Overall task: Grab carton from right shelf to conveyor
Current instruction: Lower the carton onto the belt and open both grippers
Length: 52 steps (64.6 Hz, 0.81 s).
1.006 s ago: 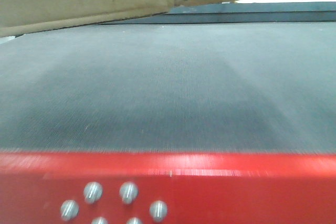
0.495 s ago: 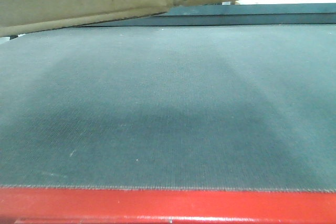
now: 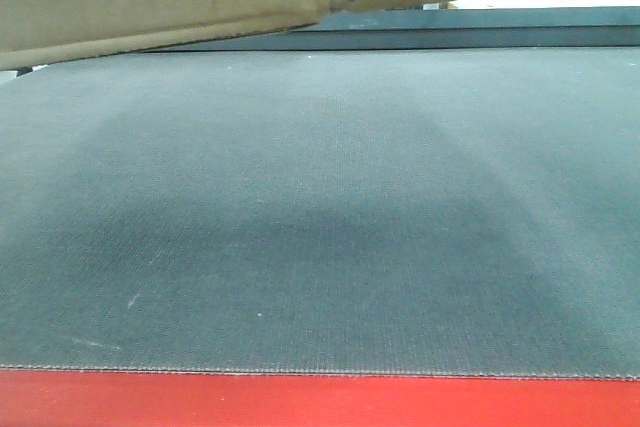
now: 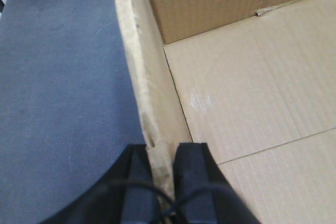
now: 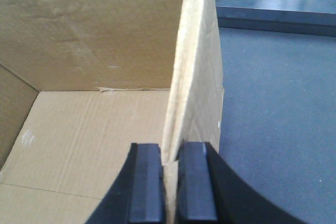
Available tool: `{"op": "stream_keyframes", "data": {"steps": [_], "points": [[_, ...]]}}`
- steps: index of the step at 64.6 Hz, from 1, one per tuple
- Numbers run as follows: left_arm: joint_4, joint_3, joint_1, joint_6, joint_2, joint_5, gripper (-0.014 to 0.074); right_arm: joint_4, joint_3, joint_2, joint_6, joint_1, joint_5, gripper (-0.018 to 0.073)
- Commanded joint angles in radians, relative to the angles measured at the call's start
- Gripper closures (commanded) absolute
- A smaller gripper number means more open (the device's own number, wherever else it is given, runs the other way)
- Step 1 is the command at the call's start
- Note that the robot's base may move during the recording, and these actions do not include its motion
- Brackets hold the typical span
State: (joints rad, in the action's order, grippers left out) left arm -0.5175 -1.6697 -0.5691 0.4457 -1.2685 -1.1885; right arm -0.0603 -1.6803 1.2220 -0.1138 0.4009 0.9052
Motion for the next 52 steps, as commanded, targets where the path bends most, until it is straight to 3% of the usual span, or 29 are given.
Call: {"op": "stream_keyframes", "data": {"steps": [1,37,43,52], "points": [[-0.07,-0.005,0.003,-0.016,0.013,-0.033,0.0613,0.047,-0.009,-0.016,0.01,-0.008,-0.062,0.0628],[-0.066,-0.005,0.007,-0.016,0.008,-0.033,0.0613,0.006,-0.009,-0.016,0.01,-0.008,-0.077,0.0628],[-0.024,-0.005,0.037,-0.016,-0.003,0.037,0.0613,0.006,-0.009,-0.016,0.01,-0.008,-0.052,0.0628],[0.128,-0.005,0.137,-0.018,-0.035,0.141,0.0613,0.02,-0.009,-0.005,0.01,-0.016,0.021,0.0628]]}}
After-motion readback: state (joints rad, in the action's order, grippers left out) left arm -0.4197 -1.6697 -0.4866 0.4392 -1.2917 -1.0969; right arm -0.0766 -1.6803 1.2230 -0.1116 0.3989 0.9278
